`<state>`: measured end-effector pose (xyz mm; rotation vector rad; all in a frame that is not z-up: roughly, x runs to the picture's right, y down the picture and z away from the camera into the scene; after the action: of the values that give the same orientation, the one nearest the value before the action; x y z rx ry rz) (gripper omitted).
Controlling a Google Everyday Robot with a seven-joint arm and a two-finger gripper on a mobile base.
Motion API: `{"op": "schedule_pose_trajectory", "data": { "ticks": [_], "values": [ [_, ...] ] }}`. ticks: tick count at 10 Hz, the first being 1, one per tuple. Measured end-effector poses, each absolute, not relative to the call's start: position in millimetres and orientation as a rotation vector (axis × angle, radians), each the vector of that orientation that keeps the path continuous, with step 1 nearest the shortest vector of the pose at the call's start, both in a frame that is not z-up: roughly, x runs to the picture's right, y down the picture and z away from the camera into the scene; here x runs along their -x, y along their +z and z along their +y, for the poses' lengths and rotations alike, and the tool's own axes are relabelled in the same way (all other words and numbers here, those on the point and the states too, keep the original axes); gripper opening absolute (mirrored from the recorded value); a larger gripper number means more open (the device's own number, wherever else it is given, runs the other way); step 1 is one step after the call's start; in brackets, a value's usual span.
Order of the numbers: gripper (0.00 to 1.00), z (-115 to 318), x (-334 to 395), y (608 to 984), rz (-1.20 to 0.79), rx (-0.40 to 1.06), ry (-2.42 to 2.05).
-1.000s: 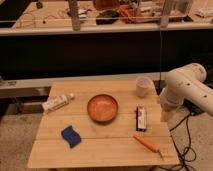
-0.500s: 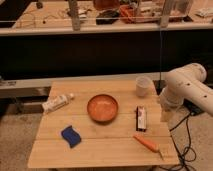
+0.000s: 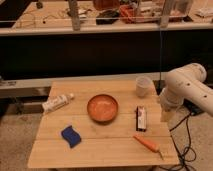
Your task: Drag the ceramic bowl in a circle
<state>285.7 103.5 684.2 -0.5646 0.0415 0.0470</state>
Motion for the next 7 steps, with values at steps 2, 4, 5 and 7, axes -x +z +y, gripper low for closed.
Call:
{"op": "schedule_pose_trajectory", "data": {
  "ticks": [2,4,5,7],
  "values": [
    [0.65,103.5,-285.7,684.2,0.041,0.565,0.047],
    [0.65,103.5,-285.7,684.2,0.041,0.565,0.047],
    [0.65,103.5,-285.7,684.2,0.041,0.565,0.047],
    [0.75,102.6,-282.7,687.2,0.042,0.564,0.036]
  ]
}}
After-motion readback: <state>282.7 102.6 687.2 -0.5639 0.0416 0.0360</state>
